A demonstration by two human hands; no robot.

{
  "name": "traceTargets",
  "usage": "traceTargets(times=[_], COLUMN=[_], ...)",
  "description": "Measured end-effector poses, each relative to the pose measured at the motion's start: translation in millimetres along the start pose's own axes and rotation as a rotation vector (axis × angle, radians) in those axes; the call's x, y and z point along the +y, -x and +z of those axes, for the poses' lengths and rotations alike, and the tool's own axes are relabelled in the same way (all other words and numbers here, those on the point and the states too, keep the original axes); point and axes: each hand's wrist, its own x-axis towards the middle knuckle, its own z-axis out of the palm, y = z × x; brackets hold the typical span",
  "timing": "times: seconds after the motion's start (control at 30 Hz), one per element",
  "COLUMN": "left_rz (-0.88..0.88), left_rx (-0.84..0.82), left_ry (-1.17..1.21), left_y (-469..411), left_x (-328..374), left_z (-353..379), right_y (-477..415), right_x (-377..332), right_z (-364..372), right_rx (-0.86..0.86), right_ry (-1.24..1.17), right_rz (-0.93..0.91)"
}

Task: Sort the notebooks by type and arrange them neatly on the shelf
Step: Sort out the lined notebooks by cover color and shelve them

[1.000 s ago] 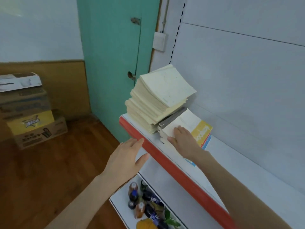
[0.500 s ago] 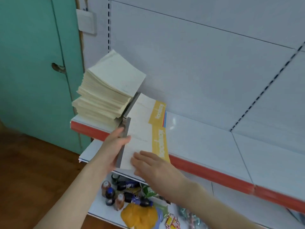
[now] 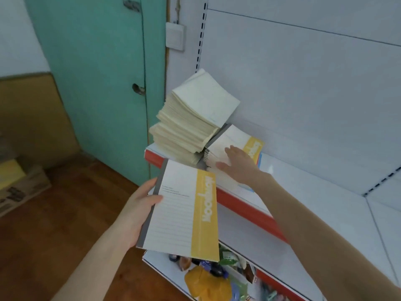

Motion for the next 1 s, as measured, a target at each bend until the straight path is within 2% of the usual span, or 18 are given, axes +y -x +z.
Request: traceTargets(times=[0.07, 0.23, 0.37, 0.47, 0.57, 0.63, 0.67, 0.73, 0.8, 0.87, 0.93, 1.0], left_rz=[0.017, 0.001, -0.004, 0.016, -0.002, 0.030, 0.044, 0.053, 0.046, 0.040, 0.041, 0.040], left_rx=[0.006, -0.018, -0.064, -0.075, -0.126, -0.131, -0.124, -0.117, -0.112, -0.100, -0.089, -0.077], left_ry=[0.012, 0.039, 0.093, 0.109, 0.140, 0.098, 0.077, 0.056, 0.057, 0.052, 0.040, 0.022], left_y=[4, 2, -3, -7, -12, -12, -12, -11, -11, -11, -9, -7], left_x=[-1, -4, -5, -4, -6, -7, -7, -8, -9, -9, -9, -9], left_z=[-1, 8, 26, 39, 46, 49, 49, 47, 42, 35, 27, 19], right_y=[-9, 15, 53, 103, 143, 149, 146, 128, 96, 56, 21, 0], right_x=[11, 16, 14, -2, -21, -28, -28, -18, -3, 13, 27, 36], right_z=[16, 18, 0, 10, 25, 22, 18, 6, 1, -4, -1, 9], right_rx=[0.024, 0.209, 0.255, 0.366, 0.336, 0.175, 0.076, -0.051, 0.089, 0.187, 0.109, 0.028], right_ry=[0.056, 0.096, -0.036, 0.017, 0.022, -0.022, -0.144, -0.343, -0.404, -0.306, -0.151, -0.046], right_rz=[0.011, -0.021, 0.019, -0.263, -0.538, -0.599, -0.600, -0.503, -0.358, -0.179, -0.027, 0.000])
